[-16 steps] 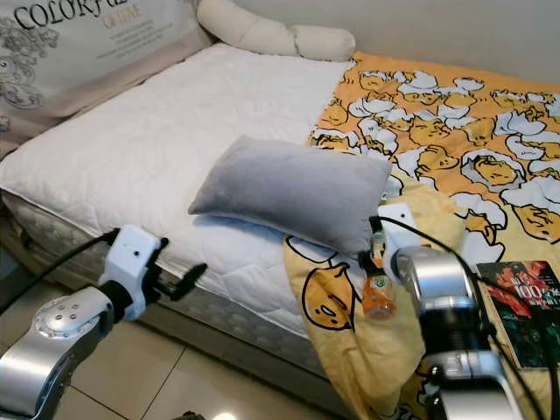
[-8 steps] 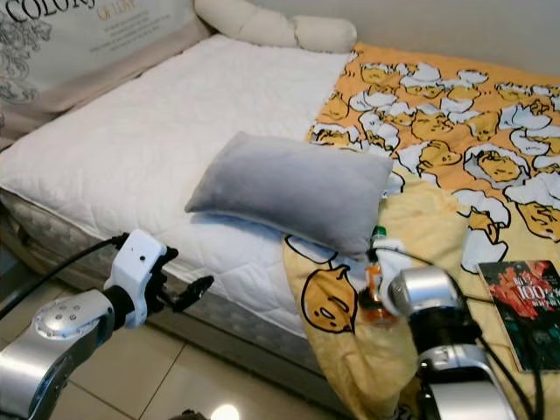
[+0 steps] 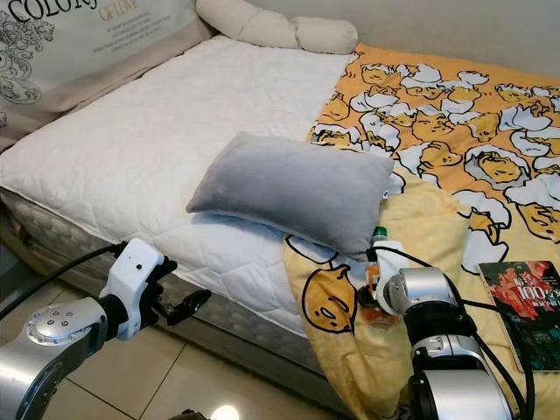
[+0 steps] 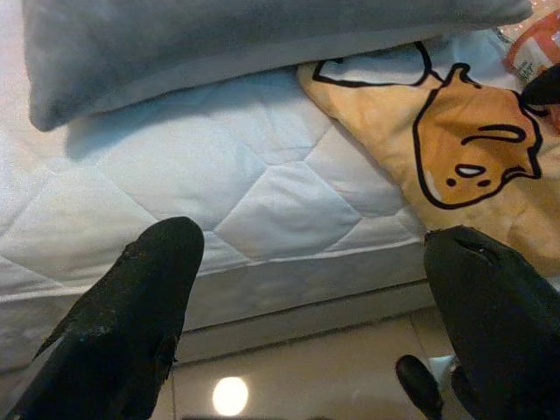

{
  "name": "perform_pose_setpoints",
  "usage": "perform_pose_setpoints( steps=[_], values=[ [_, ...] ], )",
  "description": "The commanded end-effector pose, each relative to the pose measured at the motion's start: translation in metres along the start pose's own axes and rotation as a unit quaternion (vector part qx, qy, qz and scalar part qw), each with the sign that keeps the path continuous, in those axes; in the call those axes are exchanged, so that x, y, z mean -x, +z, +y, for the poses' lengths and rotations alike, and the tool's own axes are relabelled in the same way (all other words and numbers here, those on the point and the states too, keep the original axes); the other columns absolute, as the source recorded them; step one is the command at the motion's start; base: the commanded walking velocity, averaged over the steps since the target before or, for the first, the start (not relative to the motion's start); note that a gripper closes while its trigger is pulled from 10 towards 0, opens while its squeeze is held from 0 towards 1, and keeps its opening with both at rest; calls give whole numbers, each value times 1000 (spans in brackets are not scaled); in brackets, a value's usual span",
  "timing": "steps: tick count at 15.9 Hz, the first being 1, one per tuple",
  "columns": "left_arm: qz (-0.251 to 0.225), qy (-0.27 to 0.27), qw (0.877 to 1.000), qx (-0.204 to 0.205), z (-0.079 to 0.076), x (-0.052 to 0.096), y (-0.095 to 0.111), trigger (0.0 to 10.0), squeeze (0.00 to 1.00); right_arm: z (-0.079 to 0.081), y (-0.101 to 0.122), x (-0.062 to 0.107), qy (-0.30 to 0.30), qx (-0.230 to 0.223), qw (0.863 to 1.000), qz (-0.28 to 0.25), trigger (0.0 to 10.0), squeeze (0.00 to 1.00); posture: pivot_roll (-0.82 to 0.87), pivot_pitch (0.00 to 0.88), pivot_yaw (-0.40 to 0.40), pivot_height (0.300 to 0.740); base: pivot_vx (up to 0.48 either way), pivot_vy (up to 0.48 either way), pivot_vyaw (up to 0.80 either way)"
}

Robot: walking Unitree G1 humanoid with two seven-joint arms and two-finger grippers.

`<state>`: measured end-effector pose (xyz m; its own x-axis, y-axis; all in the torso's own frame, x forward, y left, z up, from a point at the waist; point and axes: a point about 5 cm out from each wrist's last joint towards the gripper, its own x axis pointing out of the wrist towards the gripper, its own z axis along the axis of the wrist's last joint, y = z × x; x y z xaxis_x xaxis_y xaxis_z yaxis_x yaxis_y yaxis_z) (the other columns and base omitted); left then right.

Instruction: Clean up the room

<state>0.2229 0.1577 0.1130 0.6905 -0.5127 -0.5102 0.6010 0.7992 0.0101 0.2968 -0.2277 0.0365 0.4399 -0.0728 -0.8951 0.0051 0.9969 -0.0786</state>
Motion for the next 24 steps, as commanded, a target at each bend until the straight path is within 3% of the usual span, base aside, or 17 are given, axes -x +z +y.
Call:
perform_pose_setpoints(
  steps=[1, 7, 9, 10, 11, 13, 14, 15, 16, 17, 18, 19, 20, 21, 22, 23, 24],
  values=[
    [-2, -9, 1000, -7, -3, 3, 3, 10000, 486, -1, 5, 1, 0, -7, 1000, -6, 0, 0, 6, 0, 0, 740, 0, 0, 0],
    [2, -14, 1000, 0, -2, 4, 2, 10000, 478, -1, 8, 1, -1, -17, 1000, -16, 0, 0, -3, 0, 6, 740, 0, 0, 0],
    [3, -13, 1000, 3, -2, 4, 2, 10000, 451, -6, 13, 5, -2, -26, 999, -42, 0, 0, -3, 0, 4, 740, 0, 0, 0],
    [3, -10, 1000, 4, -3, 4, 1, 10000, 357, -11, 15, 14, 10, -33, 997, -69, 0, 0, -5, 0, 2, 740, 0, 0, 0],
    [3, -9, 1000, 5, -3, 4, 0, 10000, 357, -13, 16, 17, 12, -39, 996, -75, 0, 0, -5, 0, 1, 740, 0, 0, 0],
    [-9, 11, 1000, 5, -1, 5, 1, 10000, 149, -23, 26, 38, 5, -36, 987, -155, 0, 0, -13, 0, 0, 740, 0, 0, 0],
    [-20, 22, 1000, 5, 0, 6, 2, 10000, 0, -25, 33, 51, 4, -37, 976, -212, 0, 0, -18, 0, 2, 740, 0, 0, 0],
    [-26, 40, 999, 10, 2, 6, 4, 10000, 0, -27, 44, 66, 0, -30, 959, -281, 4706, 0, -20, 0, 3, 740, 0, 0, 0],
    [-36, 65, 997, 4, 4, 5, 5, 10000, 0, -21, 57, 83, 46, -98, 929, -355, 10000, 0, -21, 0, 5, 740, 0, 0, 0],
    [-50, 93, 994, -9, 7, 4, 9, 10000, 0, -13, 61, 95, 75, -119, 907, -396, 10000, 0, -18, 0, 4, 740, 0, 0, 0],
    [-54, 105, 993, -14, 9, 4, 10, 10000, 0, -9, 61, 98, 79, -108, 904, -407, 10000, 0, -18, 0, 4, 740, 0, 0, 0],
    [-83, 148, 985, 20, 14, 4, 19, 10000, 0, 19, 54, 105, 113, -53, 894, -430, 10000, 0, -14, 0, 8, 740, 0, 0, 800],
    [-92, 160, 982, 30, 16, 5, 22, 10000, 0, 28, 51, 106, 124, -40, 891, -435, 10000, 0, -14, 0, 8, 740, 0, 0, 800],
    [-114, 218, 969, 1, 24, 7, 30, 10000, 0, 49, 41, 105, 140, 0, 889, -435, 10000, 0, 0, 0, 3, 740, 0, 0, 800],
    [-132, 266, 955, -6, 30, 9, 34, 10000, 0, 61, 34, 102, 150, 11, 889, -432, 10000, 0, 5, 0, -1, 740, 0, 0, 800],
    [-150, 297, 943, -8, 32, 10, 36, 10000, 0, 67, 29, 101, 152, 10, 889, -432, 10000, 0, 6, 0, 3, 740, 0, 0, 800],
    [-146, 299, 943, -3, 31, 9, 34, 10000, 0, 70, 25, 101, 150, -1, 890, -431, 10000, 0, -5, 0, 15, 740, 0, 0, 800]
  ],
)
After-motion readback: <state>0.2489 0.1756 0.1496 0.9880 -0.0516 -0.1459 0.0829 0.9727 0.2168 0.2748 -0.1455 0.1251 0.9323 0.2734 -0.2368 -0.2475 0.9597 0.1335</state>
